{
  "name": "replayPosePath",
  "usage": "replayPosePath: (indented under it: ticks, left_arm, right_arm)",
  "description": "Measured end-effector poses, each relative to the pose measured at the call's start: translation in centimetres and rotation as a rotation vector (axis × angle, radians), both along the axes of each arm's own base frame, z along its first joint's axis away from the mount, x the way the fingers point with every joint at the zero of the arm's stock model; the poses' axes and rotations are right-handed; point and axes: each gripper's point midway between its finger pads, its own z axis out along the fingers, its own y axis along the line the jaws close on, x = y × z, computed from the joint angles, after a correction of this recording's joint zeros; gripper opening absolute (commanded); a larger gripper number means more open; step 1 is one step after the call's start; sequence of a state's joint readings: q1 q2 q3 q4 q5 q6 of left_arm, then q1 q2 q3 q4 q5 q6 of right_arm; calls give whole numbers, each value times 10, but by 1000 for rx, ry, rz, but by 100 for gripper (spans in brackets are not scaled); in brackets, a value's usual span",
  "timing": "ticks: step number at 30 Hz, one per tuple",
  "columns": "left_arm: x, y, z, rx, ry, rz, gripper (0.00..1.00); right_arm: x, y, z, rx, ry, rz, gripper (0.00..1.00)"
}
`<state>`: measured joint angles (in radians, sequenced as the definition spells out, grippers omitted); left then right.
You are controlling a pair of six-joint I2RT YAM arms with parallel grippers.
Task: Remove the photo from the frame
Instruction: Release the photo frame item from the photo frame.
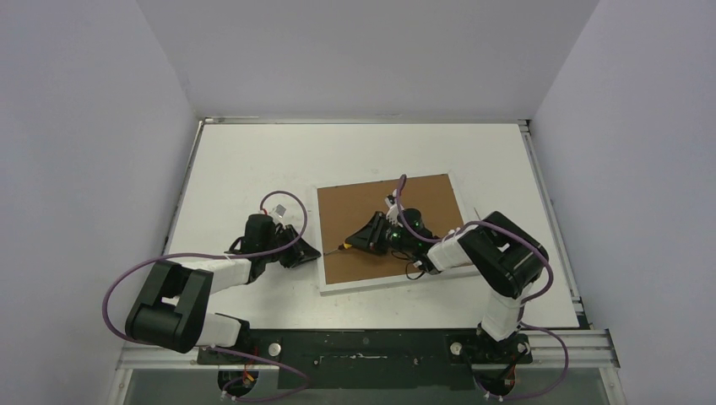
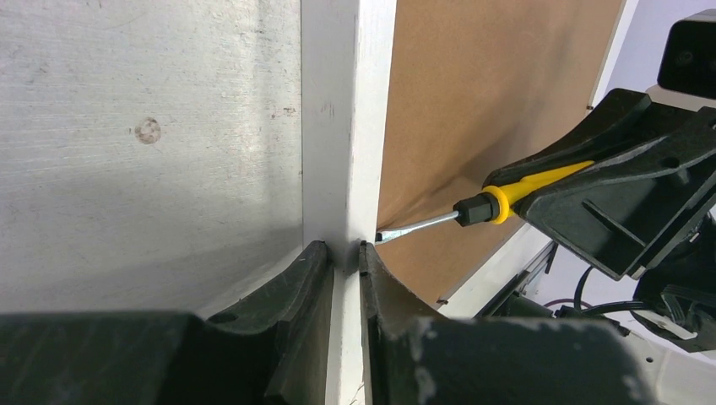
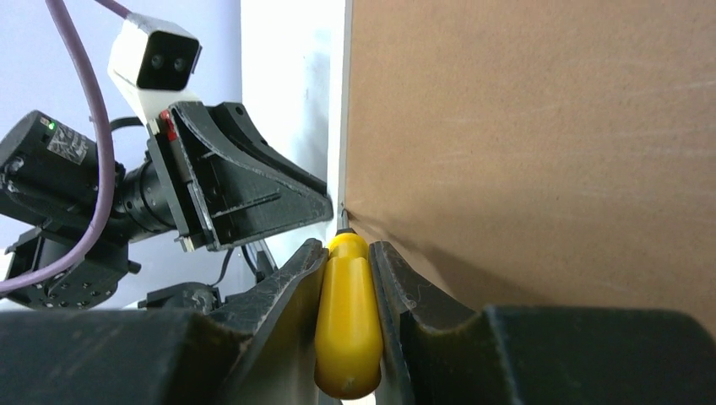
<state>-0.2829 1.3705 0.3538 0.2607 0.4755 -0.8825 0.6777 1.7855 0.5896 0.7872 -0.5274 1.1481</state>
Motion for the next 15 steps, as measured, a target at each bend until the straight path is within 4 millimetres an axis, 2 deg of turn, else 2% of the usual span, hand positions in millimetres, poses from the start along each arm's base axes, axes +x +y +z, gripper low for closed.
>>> replayPosePath:
  ticks: [8,15]
  left_arm:
    - [1,-1,0,-15,-6,3,8]
    - [2,-2,0,-23,-2,8,7]
  right_arm:
    - [13,4,-3,48,-19,-51,5]
    - [13,4,-2,25,-37,-76,5]
